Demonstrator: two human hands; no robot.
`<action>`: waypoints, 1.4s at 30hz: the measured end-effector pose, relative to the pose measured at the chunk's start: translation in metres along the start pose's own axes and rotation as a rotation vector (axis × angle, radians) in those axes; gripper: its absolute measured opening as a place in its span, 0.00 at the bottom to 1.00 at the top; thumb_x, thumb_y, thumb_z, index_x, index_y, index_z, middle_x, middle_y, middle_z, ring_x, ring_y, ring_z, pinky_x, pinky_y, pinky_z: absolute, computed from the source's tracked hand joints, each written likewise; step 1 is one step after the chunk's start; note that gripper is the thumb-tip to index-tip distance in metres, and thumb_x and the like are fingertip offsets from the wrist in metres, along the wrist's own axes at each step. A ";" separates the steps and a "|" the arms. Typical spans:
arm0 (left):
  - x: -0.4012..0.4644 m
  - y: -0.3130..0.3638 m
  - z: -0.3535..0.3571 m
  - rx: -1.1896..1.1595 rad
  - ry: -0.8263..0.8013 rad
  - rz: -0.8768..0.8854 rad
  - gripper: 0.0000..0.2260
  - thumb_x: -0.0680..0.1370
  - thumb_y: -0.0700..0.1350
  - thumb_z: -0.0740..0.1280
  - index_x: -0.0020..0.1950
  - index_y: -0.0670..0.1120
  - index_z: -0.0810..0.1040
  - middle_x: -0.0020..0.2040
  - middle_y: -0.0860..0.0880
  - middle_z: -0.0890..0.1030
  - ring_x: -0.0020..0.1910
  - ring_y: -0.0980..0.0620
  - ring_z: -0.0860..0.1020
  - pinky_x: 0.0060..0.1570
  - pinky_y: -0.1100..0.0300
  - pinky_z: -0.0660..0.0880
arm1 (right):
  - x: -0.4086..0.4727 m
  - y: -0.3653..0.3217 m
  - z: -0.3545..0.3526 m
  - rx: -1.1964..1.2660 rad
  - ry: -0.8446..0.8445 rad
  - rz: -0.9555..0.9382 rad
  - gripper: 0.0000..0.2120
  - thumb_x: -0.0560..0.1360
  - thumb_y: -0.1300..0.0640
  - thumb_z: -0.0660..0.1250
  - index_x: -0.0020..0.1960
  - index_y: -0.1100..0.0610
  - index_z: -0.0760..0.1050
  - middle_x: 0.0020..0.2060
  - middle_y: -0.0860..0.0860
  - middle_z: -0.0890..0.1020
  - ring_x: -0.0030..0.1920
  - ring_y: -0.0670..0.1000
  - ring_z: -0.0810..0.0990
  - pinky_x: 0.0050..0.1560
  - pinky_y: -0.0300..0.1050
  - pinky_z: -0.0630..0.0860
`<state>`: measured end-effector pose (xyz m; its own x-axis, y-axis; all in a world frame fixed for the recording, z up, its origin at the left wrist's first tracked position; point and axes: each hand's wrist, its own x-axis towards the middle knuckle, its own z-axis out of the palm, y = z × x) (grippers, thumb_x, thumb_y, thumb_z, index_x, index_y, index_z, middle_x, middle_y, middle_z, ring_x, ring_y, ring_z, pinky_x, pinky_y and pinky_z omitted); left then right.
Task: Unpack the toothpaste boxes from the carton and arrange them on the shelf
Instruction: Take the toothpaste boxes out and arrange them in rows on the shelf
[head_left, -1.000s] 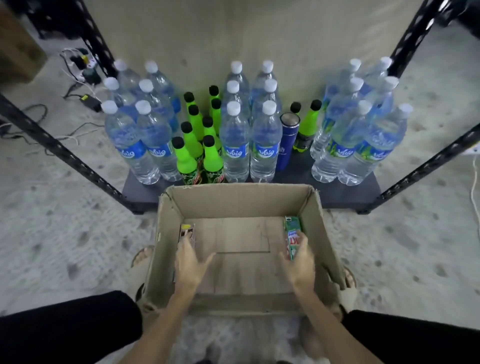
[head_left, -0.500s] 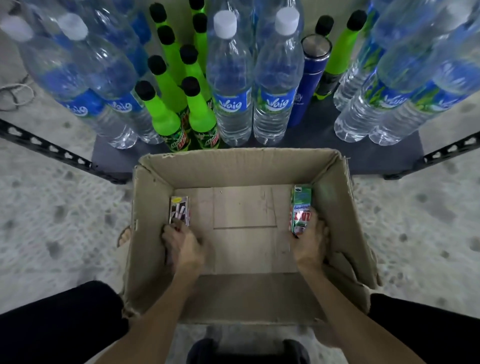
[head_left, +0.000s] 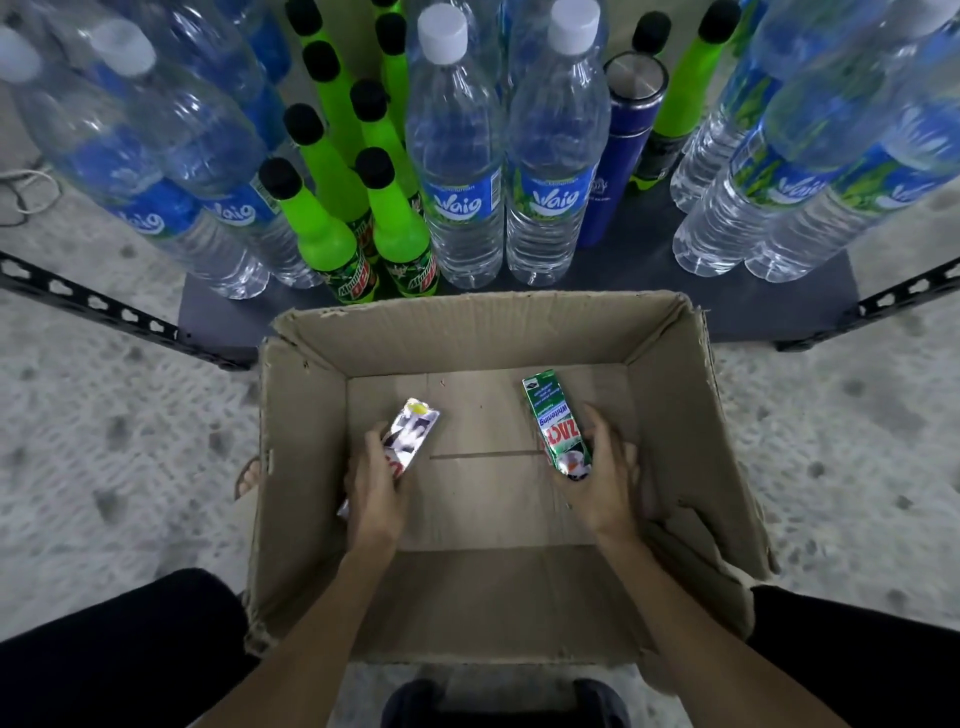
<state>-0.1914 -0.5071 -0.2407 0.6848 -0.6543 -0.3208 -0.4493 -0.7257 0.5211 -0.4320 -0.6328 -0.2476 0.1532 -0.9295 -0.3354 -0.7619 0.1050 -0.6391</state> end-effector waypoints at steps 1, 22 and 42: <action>-0.001 0.003 0.001 -0.032 -0.023 -0.004 0.28 0.75 0.37 0.68 0.71 0.53 0.63 0.65 0.48 0.75 0.63 0.46 0.73 0.58 0.49 0.72 | 0.001 -0.001 0.000 -0.007 -0.011 -0.003 0.42 0.68 0.58 0.80 0.76 0.43 0.63 0.68 0.50 0.75 0.67 0.56 0.66 0.66 0.63 0.68; -0.006 0.075 -0.034 -0.102 -0.016 0.269 0.21 0.74 0.46 0.74 0.63 0.52 0.70 0.54 0.52 0.77 0.53 0.49 0.76 0.51 0.47 0.76 | -0.014 -0.050 -0.050 0.045 0.165 -0.109 0.38 0.67 0.50 0.77 0.72 0.47 0.64 0.56 0.43 0.81 0.61 0.49 0.75 0.63 0.48 0.55; -0.106 0.250 -0.287 0.053 0.428 0.857 0.23 0.79 0.55 0.68 0.73 0.50 0.74 0.66 0.52 0.78 0.64 0.51 0.74 0.62 0.54 0.65 | -0.117 -0.189 -0.330 0.093 0.444 -0.661 0.40 0.67 0.50 0.77 0.73 0.39 0.61 0.55 0.33 0.81 0.60 0.39 0.75 0.57 0.45 0.57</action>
<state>-0.2113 -0.5583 0.1502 0.2586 -0.8417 0.4740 -0.9128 -0.0524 0.4050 -0.5132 -0.6604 0.1406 0.2744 -0.8615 0.4272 -0.5423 -0.5055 -0.6711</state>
